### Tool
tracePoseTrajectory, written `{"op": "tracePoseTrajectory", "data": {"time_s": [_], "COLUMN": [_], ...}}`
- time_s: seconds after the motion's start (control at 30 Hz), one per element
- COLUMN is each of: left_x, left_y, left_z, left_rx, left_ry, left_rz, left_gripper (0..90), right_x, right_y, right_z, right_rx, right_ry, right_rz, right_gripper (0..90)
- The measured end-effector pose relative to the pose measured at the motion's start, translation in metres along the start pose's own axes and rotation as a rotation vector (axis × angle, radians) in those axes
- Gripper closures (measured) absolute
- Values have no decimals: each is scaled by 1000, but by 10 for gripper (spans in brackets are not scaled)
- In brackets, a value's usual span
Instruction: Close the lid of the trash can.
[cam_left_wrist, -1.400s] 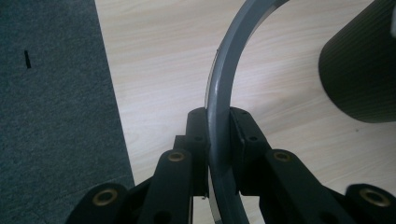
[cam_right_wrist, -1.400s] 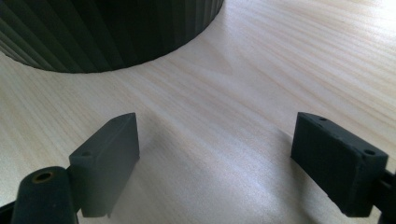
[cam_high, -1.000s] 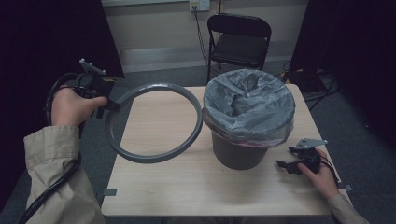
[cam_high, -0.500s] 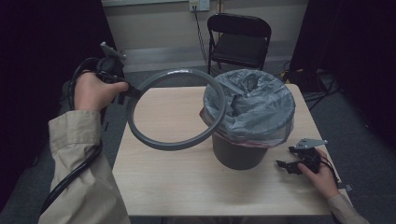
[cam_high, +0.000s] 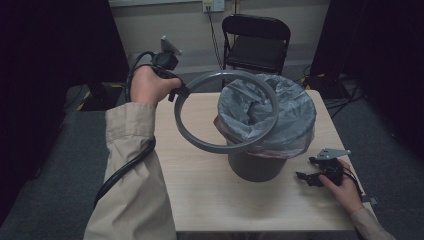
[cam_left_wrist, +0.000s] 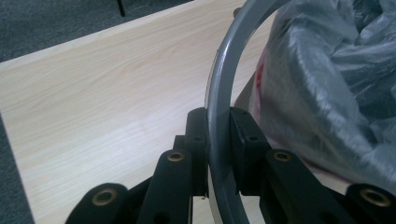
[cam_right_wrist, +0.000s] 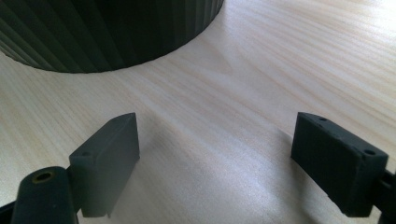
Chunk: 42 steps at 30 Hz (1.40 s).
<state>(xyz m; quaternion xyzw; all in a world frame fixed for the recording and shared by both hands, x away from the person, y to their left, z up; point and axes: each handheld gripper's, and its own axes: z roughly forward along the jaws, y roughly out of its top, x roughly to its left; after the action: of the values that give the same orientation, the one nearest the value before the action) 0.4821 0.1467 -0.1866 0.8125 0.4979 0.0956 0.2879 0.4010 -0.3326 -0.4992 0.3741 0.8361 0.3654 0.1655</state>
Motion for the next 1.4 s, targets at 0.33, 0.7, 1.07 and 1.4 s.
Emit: {"op": "tracePoseTrajectory", "data": {"time_s": [0.33, 0.7, 1.07, 1.4], "left_x": [-29, -54, -69, -75], "left_y": [25, 48, 61, 63], "left_z": [21, 45, 64, 72], "left_rx": [16, 18, 25, -2], "left_ry": [-14, -25, -20, 14], "left_rz": [57, 93, 112, 126], "left_gripper": [784, 784, 782, 781], "right_x": [0, 0, 0, 0], "right_y": [0, 0, 0, 0], "right_z": [0, 0, 0, 0], "right_rx": [0, 0, 0, -2], "right_ry": [0, 0, 1, 5], "right_rz": [0, 1, 1, 2], "right_gripper": [141, 141, 141, 140]}}
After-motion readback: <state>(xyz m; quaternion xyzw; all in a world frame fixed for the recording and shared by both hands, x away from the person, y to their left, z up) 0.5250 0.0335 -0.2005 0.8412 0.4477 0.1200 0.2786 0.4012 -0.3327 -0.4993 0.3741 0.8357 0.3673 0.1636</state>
